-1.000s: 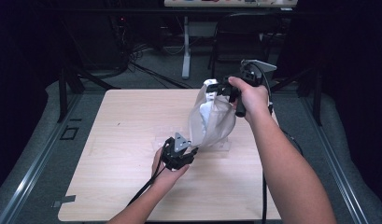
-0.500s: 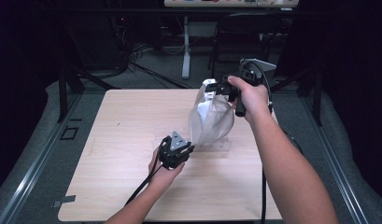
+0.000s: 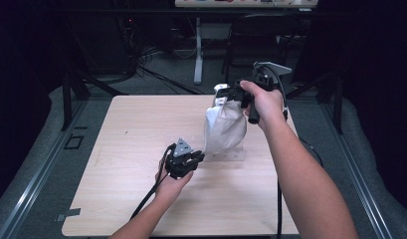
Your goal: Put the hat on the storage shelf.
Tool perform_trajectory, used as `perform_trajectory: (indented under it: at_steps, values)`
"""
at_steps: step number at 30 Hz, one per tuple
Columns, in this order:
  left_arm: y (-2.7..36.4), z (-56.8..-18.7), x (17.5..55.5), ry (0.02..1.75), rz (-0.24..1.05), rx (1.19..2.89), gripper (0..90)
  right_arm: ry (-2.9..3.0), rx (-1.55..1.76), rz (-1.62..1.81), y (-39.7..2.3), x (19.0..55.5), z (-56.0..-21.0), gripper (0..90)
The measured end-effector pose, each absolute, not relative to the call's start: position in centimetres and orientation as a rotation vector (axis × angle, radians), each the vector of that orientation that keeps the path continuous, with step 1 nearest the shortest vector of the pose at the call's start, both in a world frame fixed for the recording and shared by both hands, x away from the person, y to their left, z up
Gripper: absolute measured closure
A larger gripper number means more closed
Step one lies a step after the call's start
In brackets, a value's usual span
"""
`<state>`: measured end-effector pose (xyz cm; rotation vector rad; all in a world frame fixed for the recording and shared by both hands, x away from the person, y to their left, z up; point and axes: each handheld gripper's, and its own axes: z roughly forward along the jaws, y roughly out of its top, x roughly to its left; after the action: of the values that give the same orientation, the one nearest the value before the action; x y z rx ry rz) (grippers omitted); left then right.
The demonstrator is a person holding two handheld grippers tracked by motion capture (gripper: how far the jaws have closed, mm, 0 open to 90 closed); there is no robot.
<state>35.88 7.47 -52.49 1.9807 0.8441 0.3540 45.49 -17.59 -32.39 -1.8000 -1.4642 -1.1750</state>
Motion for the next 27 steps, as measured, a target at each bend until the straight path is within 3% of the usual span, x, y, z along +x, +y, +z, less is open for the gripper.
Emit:
perform_trajectory:
  at_steps: [27]
  values:
    - [8.8, -53.9, 35.8, 0.961, 0.259, 1.893, 83.9, -1.536, -1.782, -1.119, -15.6, 45.8, -33.5, 80.4]
